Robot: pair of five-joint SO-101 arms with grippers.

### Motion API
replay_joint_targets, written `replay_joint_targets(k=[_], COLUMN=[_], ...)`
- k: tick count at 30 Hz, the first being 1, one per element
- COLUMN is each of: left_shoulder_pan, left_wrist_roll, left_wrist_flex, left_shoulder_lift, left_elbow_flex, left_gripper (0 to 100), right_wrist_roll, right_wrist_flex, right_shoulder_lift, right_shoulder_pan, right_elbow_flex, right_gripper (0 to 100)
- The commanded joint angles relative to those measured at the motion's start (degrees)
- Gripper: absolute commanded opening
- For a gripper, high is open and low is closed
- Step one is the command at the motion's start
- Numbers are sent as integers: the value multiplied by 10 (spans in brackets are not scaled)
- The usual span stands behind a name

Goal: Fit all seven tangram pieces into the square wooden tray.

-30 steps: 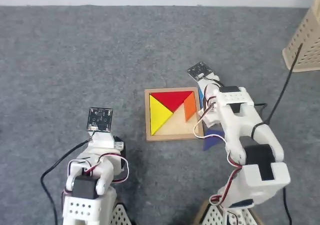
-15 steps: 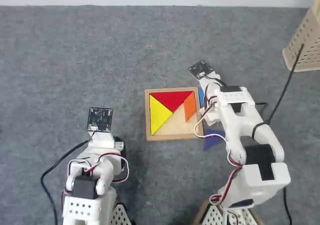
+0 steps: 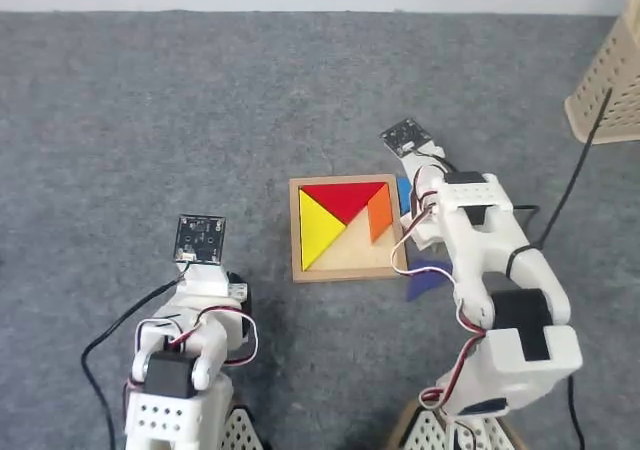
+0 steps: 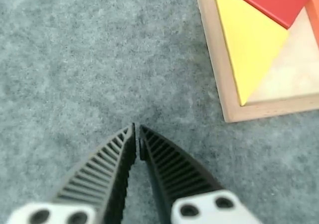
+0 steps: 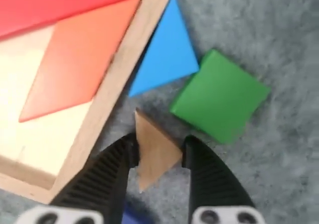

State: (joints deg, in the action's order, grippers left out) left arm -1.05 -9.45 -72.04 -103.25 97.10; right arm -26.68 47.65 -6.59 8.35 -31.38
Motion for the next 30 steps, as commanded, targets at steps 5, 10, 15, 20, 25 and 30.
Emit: replay_joint_targets(k=[5,10,15,20,25,30], left_shoulder_pan=[1,1,1,1,1,1], left_wrist_roll=[3,3,3,3,3,3], left_wrist_flex=[-3,-3,-3,-3,-3,-3], left_shoulder_lift=[-9,-9,-9,-9,-9,-9], left_elbow_flex=[-5,-5,-5,-5,-5,-5], left_gripper=[13,13,13,13,13,13], right_wrist_roll=[44,43,43,43,43,43], right_wrist_flex=[29,26,30,58,95,130], right_shoulder_lift=[160,199,142,20,-73,-126], right_shoulder_pan=[29,73,148,206,223,219], right_elbow_flex=[-23,-9,71,183,274,324], right_gripper=[39,39,38,38,42,77])
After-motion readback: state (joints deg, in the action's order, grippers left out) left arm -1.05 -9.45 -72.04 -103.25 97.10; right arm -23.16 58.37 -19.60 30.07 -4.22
